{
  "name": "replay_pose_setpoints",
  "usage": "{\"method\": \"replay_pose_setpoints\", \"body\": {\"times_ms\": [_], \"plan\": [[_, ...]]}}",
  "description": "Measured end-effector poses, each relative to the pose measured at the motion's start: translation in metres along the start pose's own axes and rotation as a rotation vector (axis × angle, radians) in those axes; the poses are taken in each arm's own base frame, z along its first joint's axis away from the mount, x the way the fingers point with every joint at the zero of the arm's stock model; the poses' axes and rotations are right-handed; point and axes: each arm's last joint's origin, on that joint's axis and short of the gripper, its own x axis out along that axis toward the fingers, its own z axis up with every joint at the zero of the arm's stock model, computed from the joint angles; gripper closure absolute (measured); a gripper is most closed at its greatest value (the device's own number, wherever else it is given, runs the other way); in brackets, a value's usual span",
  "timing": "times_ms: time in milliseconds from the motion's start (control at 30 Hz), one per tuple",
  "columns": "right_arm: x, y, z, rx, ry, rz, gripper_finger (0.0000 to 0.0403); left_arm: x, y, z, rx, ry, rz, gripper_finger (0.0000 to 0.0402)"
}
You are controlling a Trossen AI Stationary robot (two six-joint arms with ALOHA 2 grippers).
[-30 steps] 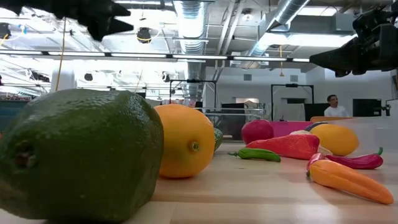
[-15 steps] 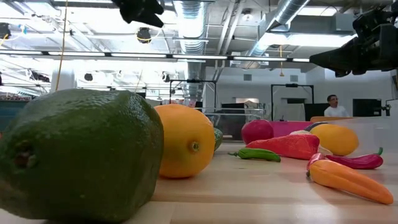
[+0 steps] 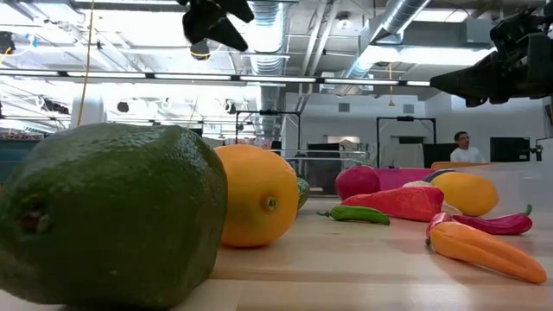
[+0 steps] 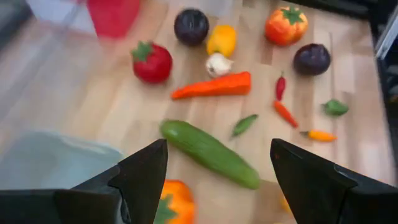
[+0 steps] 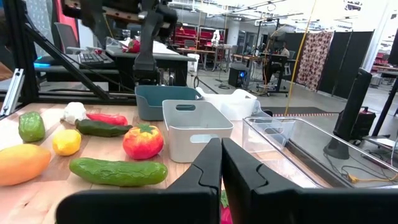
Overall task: Sort produce into baskets
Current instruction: Put the bottom left lemon into the gray bin
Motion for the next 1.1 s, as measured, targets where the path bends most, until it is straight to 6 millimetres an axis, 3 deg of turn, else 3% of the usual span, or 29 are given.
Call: {"method": "replay_pose_setpoints", "body": {"times_ms": [100,267,567,800,1100], "plan": [[0.000,0.000,0.000,0.000,0.000,0.000,0.0365,0.007,-0.008,-0.003,-0.007,0.013,-0.028,0.0129],[0.000,0.000,0.000,0.000,0.000,0.000,0.0365,0.008,-0.026,-0.013,0.189,0.050,-0.111,0.0116],[0.000,0.000,0.000,0.000,-0.001,0.001,0.0365,0.002,-0.052,-0.031,0.210,0.065,-0.079,0.0038],[0.000,0.000,0.000,0.000,0.000,0.001,0.0365,0.004,-0.062,-0.042,0.212,0.105,-0.068,0.0028],[0.000,0.000,0.000,0.001,-0.001,0.000,0.0365,0.044,-0.079,-0.078,0.242,0.328,-0.044,0.0028]]}}
